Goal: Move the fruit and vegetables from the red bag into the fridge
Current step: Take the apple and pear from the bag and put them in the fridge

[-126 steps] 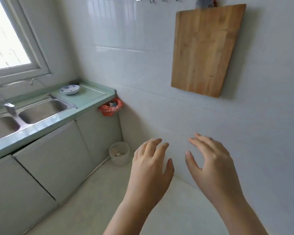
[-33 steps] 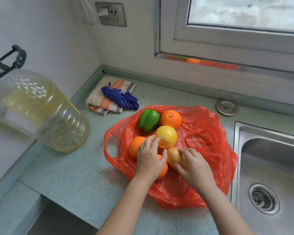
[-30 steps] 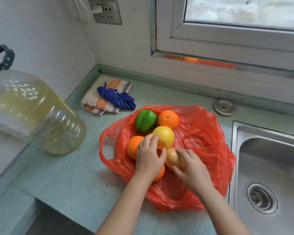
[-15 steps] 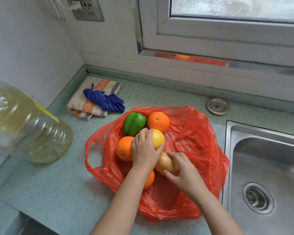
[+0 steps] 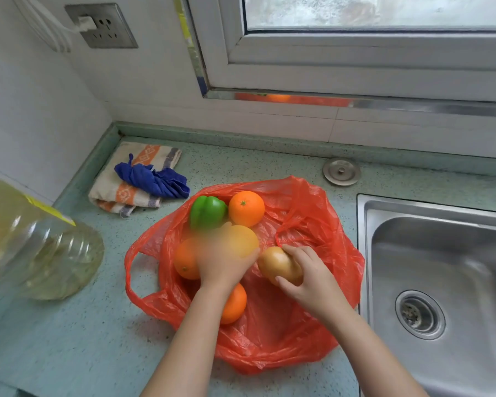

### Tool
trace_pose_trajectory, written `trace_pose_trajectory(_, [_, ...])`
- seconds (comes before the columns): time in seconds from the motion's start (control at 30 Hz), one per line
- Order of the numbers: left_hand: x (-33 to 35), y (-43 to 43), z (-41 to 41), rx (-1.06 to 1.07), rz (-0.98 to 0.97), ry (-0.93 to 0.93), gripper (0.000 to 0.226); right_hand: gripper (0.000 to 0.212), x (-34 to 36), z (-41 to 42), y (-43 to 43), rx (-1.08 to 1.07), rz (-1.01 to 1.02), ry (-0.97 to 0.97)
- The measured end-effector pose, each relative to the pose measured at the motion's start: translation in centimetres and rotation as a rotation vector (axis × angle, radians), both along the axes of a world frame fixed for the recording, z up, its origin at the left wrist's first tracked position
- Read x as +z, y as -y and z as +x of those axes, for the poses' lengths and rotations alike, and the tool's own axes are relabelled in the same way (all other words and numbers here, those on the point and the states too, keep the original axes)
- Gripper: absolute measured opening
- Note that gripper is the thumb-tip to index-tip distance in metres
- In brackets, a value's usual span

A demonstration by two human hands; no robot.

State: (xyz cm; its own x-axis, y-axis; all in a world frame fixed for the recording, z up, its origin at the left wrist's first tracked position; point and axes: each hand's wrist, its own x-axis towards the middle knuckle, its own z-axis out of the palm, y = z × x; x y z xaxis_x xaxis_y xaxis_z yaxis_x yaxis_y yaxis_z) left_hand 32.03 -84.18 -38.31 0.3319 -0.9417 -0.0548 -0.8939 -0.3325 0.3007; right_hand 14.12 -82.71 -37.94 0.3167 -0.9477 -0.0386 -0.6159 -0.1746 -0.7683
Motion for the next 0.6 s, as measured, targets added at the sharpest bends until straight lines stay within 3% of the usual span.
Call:
trace_pose_trajectory(0.1, [0.8, -0.3, -0.1, 0.002, -0.077, -0.134, 0.081, 0.057, 0.9, -0.1, -0.3, -0.041, -0.014, 0.016])
trace_pose_trajectory(0.3, [4.0, -2.5, -0.6, -0.016, -0.255, -0.604, 0.079, 0.056, 3.5, -0.7, -1.8, -0.132, -0.063, 0.023])
trace_pose_trajectory(0.5, [7.3, -5.5, -1.4, -0.123, -0.314, -0.841, 0.084, 0.057, 6.3, -1.6, -4.7, -0.324, -0.141, 0.036])
trace_pose_trajectory(0.6, [8.4, -7.1, -2.0, -0.247, -0.299, -0.924, 0.075, 0.057, 7.8, -1.6, -7.1, -0.448, -0.175, 0.056])
